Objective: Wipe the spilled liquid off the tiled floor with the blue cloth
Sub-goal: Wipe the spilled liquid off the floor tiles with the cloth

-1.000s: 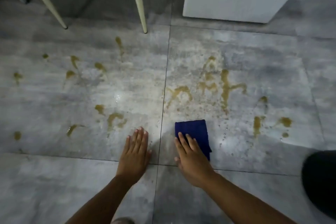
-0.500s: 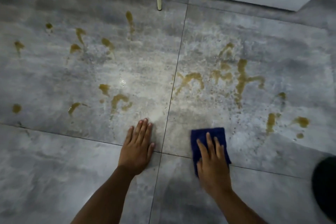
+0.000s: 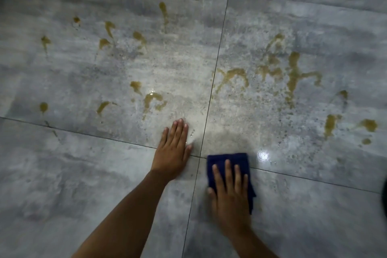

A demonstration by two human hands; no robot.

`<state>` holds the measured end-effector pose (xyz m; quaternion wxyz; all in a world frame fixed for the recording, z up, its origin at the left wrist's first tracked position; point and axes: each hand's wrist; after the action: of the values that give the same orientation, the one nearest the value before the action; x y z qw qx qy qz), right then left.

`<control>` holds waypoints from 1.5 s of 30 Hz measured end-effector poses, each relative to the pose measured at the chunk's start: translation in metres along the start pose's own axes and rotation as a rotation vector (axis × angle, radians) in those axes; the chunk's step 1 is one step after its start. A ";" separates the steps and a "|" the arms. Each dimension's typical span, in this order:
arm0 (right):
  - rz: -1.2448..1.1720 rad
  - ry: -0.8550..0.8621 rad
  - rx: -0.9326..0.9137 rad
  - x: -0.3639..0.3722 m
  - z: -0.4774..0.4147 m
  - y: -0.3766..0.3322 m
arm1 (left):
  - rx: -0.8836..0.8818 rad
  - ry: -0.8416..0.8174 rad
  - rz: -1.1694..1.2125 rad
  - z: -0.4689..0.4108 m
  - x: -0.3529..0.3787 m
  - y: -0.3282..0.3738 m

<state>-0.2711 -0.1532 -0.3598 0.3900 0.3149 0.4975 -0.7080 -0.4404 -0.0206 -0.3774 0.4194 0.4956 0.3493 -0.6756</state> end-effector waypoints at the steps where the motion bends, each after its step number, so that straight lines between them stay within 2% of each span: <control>1: 0.007 -0.030 -0.047 0.008 0.005 -0.012 | -0.030 0.005 0.025 0.001 0.000 0.000; 5: 0.066 0.015 -0.210 0.006 -0.033 -0.029 | -0.203 0.029 0.098 0.013 -0.003 -0.001; 8: 0.056 0.133 -0.108 -0.001 -0.044 -0.023 | -0.244 0.034 0.116 0.030 -0.003 -0.009; 10: 0.040 0.115 -0.065 0.016 -0.019 -0.033 | -0.328 0.022 0.147 0.038 0.000 -0.020; 13: 0.024 0.032 -0.200 0.044 0.005 -0.050 | -0.419 -0.033 0.165 0.047 0.008 -0.034; 16: 0.034 0.007 -0.334 0.032 -0.059 -0.056 | -0.415 -0.016 0.155 0.049 0.012 -0.038; 20: 0.035 0.108 -0.187 -0.004 -0.134 -0.046 | -0.407 0.012 0.172 0.046 0.014 -0.040; 24: 0.005 0.203 0.020 0.001 -0.083 -0.022 | -0.412 0.030 0.162 0.047 0.018 -0.038; 27: 0.034 0.101 -0.086 0.025 -0.044 -0.040 | -0.415 0.034 0.147 0.048 0.022 -0.039; 31: 0.047 0.052 -0.220 0.015 -0.106 -0.060 | -0.410 0.044 0.149 0.049 0.021 -0.040; 35: 0.059 0.059 -0.162 -0.016 -0.158 -0.044 | -0.399 0.025 0.161 0.047 0.017 -0.041; 40: 0.006 0.170 0.026 -0.010 -0.098 -0.022 | -0.341 0.070 0.202 0.043 0.007 -0.036; 42: 0.019 0.118 -0.054 -0.004 -0.092 -0.026 | -0.264 0.120 0.170 0.028 0.000 -0.028; 44: 0.052 0.066 -0.186 -0.018 -0.125 -0.018 | -0.181 0.137 0.143 0.002 -0.009 -0.019; 45: 0.079 0.048 -0.193 -0.031 -0.147 -0.010 | -0.136 0.141 0.120 -0.014 -0.013 -0.013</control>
<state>-0.2561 -0.0046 -0.3744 0.4340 0.3119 0.5597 -0.6333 -0.4454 -0.0001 -0.3679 0.4661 0.5325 0.3926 -0.5874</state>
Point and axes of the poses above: each hand's wrist, its own z-axis away from the middle knuckle, its own x-axis out of the palm, y = z × x, and after that the axes turned 14 degrees about -z, right-handed
